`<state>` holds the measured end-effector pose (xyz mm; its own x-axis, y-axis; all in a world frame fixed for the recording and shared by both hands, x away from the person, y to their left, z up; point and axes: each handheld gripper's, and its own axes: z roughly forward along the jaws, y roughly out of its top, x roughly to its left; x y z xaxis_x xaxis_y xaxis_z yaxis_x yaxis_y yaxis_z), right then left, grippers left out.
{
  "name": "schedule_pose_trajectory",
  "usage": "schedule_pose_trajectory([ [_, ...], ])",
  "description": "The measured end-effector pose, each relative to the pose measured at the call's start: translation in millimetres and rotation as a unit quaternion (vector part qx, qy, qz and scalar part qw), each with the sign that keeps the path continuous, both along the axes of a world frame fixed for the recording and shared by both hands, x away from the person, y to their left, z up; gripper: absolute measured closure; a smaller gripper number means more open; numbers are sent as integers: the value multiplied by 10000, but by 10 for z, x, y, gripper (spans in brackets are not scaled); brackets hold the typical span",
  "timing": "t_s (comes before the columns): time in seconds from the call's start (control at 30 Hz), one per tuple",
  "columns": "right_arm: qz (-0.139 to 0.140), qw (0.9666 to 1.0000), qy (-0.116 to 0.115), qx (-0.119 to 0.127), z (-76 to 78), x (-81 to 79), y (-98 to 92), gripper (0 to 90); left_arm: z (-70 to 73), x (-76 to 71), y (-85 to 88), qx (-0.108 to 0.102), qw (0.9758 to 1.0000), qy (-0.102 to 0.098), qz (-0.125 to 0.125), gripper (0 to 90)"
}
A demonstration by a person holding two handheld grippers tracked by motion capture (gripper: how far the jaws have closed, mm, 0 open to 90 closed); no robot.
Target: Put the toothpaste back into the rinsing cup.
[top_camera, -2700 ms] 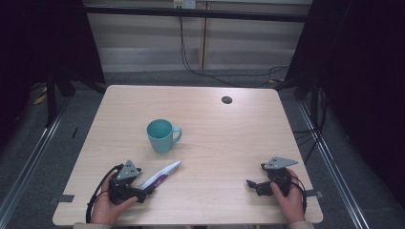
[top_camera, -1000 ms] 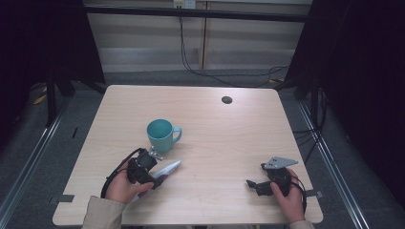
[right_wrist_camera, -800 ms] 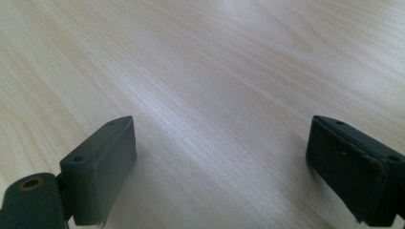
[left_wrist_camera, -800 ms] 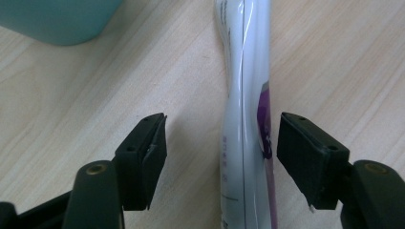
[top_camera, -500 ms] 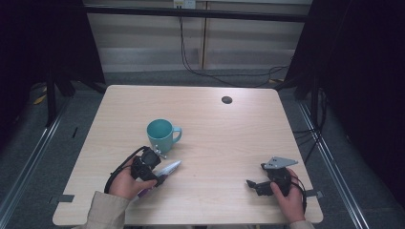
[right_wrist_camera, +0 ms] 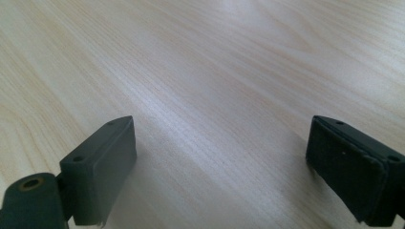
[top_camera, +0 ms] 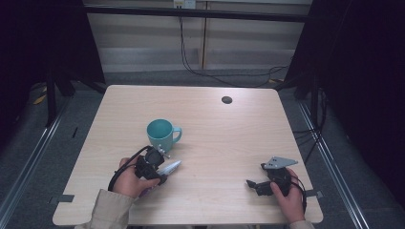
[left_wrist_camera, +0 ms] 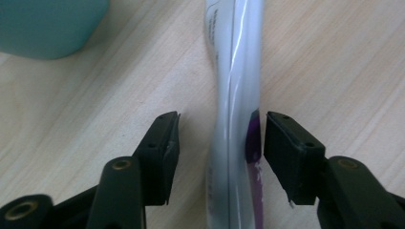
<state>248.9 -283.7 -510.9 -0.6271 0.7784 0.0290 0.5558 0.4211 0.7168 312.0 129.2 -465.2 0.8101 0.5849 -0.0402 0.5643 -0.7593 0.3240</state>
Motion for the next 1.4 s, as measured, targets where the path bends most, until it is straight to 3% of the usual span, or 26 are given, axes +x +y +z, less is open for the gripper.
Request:
schedule_pose_trajectory([
  [0.33,0,10000,5,-1,0,0,1,94,-23,23,-59,120,9997,196,-52,567],
  [0.53,-5,10000,3,-11,1,0,1,94,-19,24,-87,190,9996,141,-145,646],
  [0.77,-3,10000,3,-12,1,0,1,94,3,9,-149,365,9991,214,-99,743],
  [1.0,-4,10000,4,-12,1,1,1,94,33,-2,-85,-4,9995,306,40,749],
  [1.2,0,10000,4,-14,1,1,1,95,128,-4,-21,-353,9991,198,138,750],
  [1.37,-2,10000,5,-13,1,1,1,94,237,-9,22,-827,9964,25,196,749],
  [1.4,-2,10000,4,-13,1,1,2,94,237,-9,22,-827,9964,25,196,749],
])
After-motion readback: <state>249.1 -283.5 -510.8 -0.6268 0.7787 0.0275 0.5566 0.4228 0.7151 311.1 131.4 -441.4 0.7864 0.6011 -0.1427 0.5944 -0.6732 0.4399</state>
